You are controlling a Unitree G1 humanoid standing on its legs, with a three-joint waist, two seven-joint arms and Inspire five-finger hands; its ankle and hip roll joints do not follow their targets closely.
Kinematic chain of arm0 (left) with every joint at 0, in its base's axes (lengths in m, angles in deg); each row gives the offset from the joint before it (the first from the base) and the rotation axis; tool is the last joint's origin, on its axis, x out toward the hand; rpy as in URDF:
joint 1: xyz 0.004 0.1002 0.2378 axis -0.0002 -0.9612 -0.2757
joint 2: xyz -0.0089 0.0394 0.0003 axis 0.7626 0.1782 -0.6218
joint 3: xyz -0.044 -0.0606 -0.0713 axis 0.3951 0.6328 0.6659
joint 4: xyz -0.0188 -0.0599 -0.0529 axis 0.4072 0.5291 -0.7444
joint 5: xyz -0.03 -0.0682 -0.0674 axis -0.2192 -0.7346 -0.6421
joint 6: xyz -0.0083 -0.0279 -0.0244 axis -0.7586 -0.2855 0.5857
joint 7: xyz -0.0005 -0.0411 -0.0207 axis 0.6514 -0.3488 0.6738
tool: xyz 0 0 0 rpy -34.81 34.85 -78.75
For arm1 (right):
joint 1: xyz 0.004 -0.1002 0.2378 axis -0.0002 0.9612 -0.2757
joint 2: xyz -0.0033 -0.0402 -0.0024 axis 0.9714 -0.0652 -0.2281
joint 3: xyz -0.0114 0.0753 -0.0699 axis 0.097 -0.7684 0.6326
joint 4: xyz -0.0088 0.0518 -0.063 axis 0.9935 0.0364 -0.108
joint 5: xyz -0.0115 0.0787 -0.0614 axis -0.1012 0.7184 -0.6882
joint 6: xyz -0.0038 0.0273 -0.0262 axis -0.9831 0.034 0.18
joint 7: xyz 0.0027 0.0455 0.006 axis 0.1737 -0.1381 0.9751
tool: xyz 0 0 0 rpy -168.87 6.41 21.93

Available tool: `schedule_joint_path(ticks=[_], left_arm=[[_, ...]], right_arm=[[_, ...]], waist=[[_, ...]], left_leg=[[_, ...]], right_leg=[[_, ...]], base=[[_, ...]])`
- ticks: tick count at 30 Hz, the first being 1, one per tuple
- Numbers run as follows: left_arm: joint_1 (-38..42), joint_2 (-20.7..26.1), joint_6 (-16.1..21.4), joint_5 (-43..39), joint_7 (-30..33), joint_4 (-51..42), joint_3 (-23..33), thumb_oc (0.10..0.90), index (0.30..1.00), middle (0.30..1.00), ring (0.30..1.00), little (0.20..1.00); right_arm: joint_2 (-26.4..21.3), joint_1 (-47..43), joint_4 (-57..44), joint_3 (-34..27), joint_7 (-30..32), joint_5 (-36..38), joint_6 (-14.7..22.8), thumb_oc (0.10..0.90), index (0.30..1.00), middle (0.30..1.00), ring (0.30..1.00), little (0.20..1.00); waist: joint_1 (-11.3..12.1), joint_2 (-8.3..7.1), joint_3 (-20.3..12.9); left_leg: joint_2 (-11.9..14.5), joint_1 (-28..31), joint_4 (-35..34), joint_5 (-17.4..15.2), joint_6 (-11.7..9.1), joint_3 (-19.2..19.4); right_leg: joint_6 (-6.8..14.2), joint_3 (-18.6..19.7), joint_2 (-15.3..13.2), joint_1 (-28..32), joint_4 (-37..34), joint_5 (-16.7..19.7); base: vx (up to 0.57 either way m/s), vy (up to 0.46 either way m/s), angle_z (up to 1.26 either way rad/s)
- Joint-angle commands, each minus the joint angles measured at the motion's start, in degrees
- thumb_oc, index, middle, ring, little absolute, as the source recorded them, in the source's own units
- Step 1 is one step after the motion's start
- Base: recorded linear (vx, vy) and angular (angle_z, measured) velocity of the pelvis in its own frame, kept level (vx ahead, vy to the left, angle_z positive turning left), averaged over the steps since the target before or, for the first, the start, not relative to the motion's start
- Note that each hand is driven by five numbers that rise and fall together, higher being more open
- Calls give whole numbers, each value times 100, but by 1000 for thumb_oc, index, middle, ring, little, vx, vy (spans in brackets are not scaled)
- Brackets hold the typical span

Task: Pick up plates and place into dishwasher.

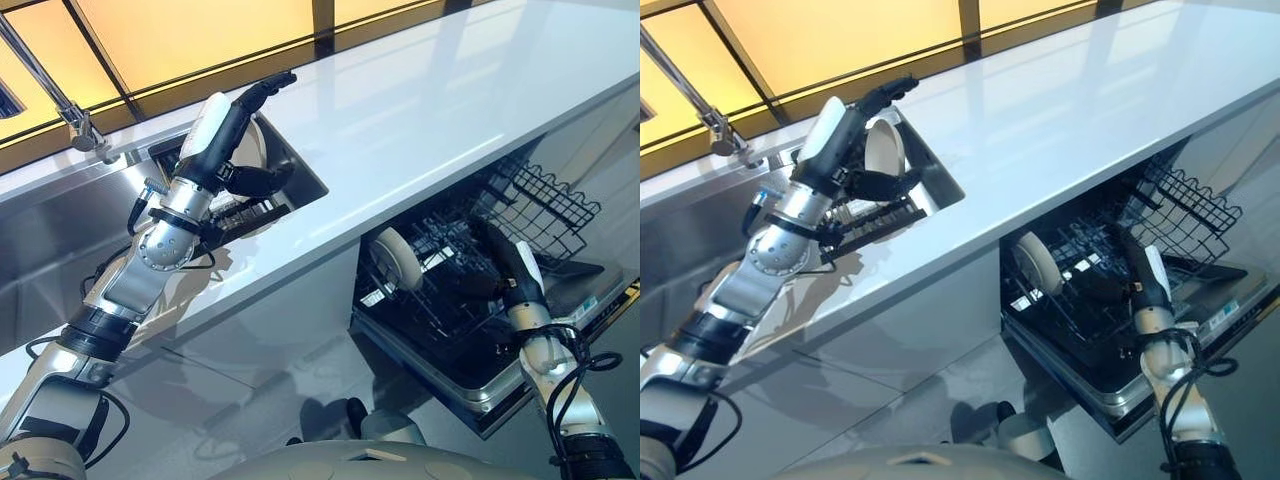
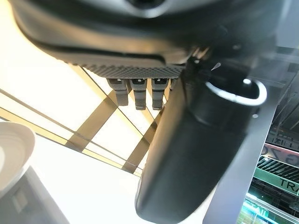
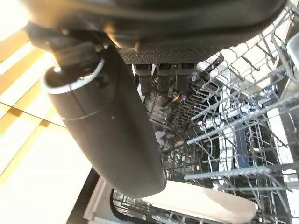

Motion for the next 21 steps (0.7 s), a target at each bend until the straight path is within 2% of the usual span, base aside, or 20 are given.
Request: schedule_joint_path(ticks=[1,5,10,13,16,21], left_arm=[[467,331,216,-56,421,67,608,800,900,900,900,900],[660,644,108,-117,398,201,653,800,900,900,900,900],[1118,1073,-267,-655,238,531,625,800,900,900,900,900],[1611,1278,-497,-1040,131,1004,405,800,900,900,900,900],[1925,1354,-537,-1098,117,1329,220,800,900,900,900,900],[2865,1784,-734,-1182,28,2003,-381,800,900,900,900,900]], right_arm=[[-404,-309,-759,-626,11,159,706,800,900,900,900,900],[-496,-219,-1005,-848,79,328,826,800,900,900,900,900],[-569,-92,-1356,-1006,94,162,918,800,900,900,900,900],[-687,-95,-1429,-930,43,49,863,800,900,900,900,900],[-763,-152,-1388,-829,84,34,803,800,900,900,900,900],[-963,-174,-1313,-694,258,115,687,800,900,900,900,900]], waist=[[-34,36,-330],[-78,75,-312],[-150,174,-294],[-181,233,-310],[-184,255,-323],[-225,340,-336]], left_leg=[[-105,10,160,-536,128,272],[-128,6,143,-526,123,272],[-165,-14,123,-504,120,270],[-182,-25,109,-483,120,275],[-188,-26,98,-471,115,270],[-203,-37,86,-452,105,319]], right_leg=[[596,-174,159,-291,676,-442],[603,-153,166,-310,689,-443],[624,-143,161,-337,698,-453],[630,-147,162,-353,692,-448],[633,-141,159,-352,680,-444],[653,-136,151,-364,663,-425]], base=[[24,-2,-4],[5,-1,-1],[9,1,-3],[17,-10,-2],[41,-36,-3],[57,-43,-2]])
